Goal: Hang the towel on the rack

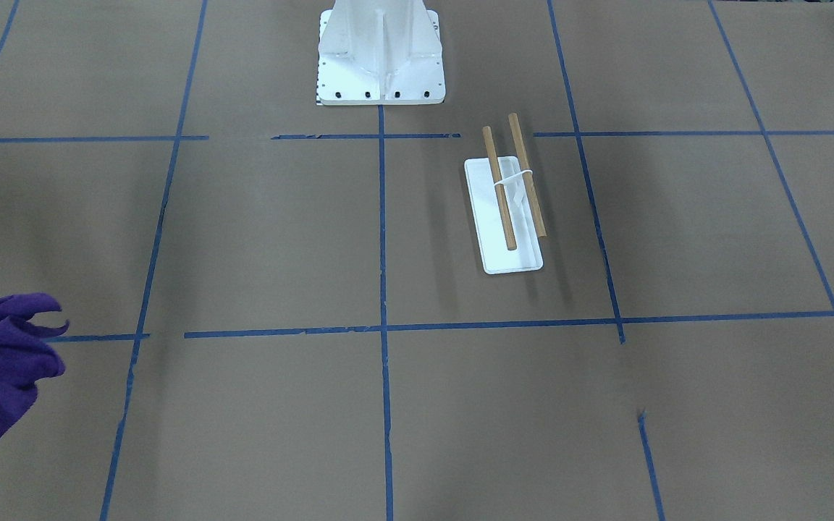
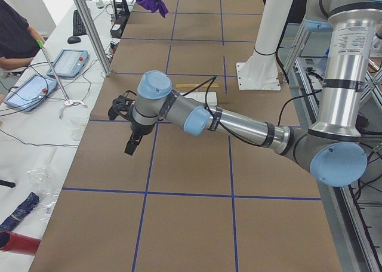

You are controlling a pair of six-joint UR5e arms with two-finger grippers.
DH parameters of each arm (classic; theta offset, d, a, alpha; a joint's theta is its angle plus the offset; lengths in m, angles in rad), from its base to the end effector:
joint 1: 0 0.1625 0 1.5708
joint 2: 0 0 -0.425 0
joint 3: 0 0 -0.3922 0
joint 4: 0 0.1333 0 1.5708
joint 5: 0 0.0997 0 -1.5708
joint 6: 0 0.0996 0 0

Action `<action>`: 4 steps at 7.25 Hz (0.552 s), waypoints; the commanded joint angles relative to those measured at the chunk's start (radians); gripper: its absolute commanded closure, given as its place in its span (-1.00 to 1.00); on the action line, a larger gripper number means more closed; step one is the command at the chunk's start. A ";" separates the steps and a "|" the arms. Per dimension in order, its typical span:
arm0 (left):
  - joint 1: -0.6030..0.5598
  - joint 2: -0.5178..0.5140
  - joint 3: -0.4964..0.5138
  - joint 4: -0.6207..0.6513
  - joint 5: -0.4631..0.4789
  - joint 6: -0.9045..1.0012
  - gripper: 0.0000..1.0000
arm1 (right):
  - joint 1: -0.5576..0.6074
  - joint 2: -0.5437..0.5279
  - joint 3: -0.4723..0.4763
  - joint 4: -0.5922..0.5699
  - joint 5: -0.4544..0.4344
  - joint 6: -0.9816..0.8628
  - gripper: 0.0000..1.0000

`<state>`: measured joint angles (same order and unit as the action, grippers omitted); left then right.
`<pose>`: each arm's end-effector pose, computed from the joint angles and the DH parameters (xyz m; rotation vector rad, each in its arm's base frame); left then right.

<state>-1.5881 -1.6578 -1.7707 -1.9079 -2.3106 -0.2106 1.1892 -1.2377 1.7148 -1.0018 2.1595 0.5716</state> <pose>-0.0754 -0.5358 0.4764 0.5219 0.7674 0.0194 -0.1544 -0.5942 0.3392 0.6544 -0.9360 -0.1388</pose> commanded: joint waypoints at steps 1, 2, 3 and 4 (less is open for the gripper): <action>0.092 -0.017 0.005 -0.321 -0.003 -0.451 -1.00 | -0.142 0.003 0.185 -0.001 -0.088 0.178 1.00; 0.144 -0.042 0.005 -0.424 -0.012 -0.651 -1.00 | -0.213 0.010 0.233 -0.001 -0.134 0.180 1.00; 0.190 -0.068 0.007 -0.504 -0.013 -0.813 -1.00 | -0.302 0.021 0.271 -0.001 -0.223 0.180 1.00; 0.256 -0.126 0.007 -0.557 -0.013 -0.986 -1.00 | -0.398 0.023 0.307 -0.004 -0.325 0.180 1.00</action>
<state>-1.4041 -1.7292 -1.7646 -2.3808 -2.3223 -0.9823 0.9050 -1.2207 1.9722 -1.0039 1.9487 0.7482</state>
